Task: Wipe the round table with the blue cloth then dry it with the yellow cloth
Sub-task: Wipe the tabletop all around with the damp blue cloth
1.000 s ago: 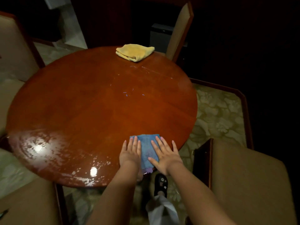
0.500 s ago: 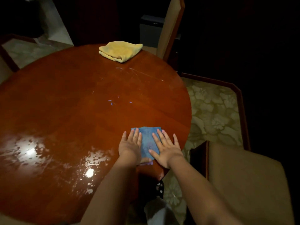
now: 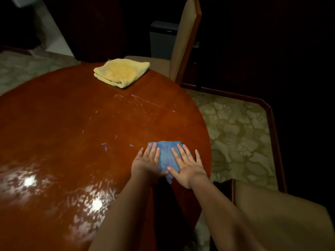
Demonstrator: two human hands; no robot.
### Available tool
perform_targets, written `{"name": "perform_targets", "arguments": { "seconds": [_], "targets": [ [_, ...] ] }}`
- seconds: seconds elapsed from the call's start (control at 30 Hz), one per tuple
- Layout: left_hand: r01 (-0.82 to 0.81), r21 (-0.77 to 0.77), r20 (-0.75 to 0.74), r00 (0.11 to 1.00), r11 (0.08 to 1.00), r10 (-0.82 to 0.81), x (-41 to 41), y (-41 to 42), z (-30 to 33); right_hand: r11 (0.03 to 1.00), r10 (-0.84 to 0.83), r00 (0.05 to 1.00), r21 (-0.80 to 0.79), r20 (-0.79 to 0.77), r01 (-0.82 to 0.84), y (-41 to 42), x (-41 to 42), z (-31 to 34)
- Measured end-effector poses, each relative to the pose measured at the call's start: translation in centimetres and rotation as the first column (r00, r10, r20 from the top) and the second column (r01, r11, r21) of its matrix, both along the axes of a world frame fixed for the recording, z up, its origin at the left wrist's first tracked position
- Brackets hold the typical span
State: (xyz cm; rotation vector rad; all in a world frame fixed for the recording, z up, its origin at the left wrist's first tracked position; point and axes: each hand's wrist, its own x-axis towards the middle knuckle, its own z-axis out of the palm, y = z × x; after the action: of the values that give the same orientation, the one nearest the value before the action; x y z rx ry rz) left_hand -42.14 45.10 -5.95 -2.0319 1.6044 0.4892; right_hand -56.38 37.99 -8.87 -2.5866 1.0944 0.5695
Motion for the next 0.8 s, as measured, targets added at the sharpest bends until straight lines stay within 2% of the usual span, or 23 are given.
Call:
{"name": "perform_targets", "arguments": {
  "seconds": [0.3,0.53,0.8],
  "targets": [
    [-0.055,-0.041,0.048,0.997,0.998,0.057,1.6,-5.9,-0.7,0.999,0.043,0.999,-0.004,0.021,-0.042,-7.0,2.7,0.0],
    [-0.084,-0.001,-0.027,0.996,0.996,0.084,-2.5,-1.4,0.0,0.999,-0.016,1.000,0.041,0.002,0.016,-2.1,-1.2,0.7],
    [-0.013,0.020,0.056,0.998,1.000,0.011,-6.3,1.4,0.3,0.998,-0.052,0.998,0.034,-0.018,0.052,1.3,-4.8,0.9]
  ]
}}
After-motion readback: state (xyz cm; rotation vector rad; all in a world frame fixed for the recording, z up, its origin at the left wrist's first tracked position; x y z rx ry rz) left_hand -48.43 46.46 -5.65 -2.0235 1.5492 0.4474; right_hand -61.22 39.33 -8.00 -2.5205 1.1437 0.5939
